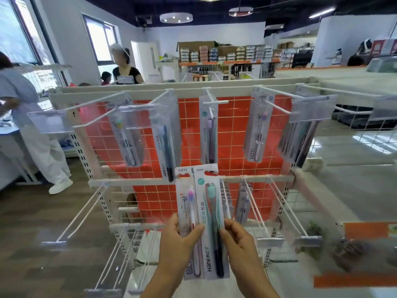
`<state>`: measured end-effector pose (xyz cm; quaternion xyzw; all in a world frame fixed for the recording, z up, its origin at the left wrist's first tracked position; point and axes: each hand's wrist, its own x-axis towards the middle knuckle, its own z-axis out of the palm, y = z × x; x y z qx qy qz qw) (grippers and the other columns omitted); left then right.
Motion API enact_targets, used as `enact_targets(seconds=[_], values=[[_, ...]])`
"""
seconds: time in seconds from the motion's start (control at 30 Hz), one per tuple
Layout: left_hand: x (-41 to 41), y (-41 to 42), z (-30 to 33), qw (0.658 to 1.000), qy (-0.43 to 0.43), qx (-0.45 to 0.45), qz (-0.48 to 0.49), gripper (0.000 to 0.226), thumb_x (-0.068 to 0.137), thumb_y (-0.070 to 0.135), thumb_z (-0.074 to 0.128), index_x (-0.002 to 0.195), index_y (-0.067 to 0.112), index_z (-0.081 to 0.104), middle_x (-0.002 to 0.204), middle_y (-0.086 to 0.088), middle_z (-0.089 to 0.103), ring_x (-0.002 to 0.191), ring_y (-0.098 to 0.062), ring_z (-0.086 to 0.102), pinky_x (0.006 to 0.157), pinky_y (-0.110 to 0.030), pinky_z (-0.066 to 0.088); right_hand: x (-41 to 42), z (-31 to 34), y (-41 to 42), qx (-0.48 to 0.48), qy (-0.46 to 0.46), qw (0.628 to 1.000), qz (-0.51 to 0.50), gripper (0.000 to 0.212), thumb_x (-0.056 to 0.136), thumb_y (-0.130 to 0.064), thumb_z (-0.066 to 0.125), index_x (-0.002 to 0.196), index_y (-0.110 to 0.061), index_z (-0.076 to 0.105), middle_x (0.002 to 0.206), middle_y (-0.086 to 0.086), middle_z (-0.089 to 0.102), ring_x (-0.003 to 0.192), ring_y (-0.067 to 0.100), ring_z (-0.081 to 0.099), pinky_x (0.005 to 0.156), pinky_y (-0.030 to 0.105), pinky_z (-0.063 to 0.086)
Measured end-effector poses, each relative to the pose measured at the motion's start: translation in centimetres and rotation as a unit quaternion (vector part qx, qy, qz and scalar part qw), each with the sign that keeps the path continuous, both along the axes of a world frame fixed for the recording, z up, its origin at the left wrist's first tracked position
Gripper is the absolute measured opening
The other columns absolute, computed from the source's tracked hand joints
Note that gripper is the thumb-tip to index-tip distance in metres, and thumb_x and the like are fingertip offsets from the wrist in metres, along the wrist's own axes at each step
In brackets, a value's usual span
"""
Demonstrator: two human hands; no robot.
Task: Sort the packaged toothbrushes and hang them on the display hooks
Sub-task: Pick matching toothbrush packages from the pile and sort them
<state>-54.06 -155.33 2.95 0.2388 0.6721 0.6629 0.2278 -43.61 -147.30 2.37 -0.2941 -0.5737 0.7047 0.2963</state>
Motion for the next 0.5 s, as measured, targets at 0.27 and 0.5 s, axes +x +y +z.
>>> enact_targets(seconds=[0.27,0.5], values=[[-3.4,-2.6,0.8,1.0,0.008,0.027,0.006,0.031,0.075,0.008,0.077,0.101,0.017,0.062,0.088,-0.002,0.075,0.08,-0.018,0.073,0.07,-0.032,0.06,-3.2,1.0,-2.3,0.023,0.008,1.0,-0.004,0.023,0.097,-0.002,0.046,0.098,-0.011,0.067,0.081,-0.005,0.074,0.075,0.005,0.069,0.061,0.016,0.053],[-6.2,-4.5,0.6,0.999,0.024,0.022,0.03,0.029,0.079,0.012,0.076,0.103,0.022,0.063,0.089,0.004,0.075,0.083,-0.017,0.072,0.079,-0.043,0.059,-6.0,1.4,-3.7,0.012,0.021,1.0,-0.016,0.021,0.097,-0.004,0.047,0.097,-0.011,0.067,0.085,-0.001,0.074,0.08,0.006,0.069,0.063,0.015,0.053]])
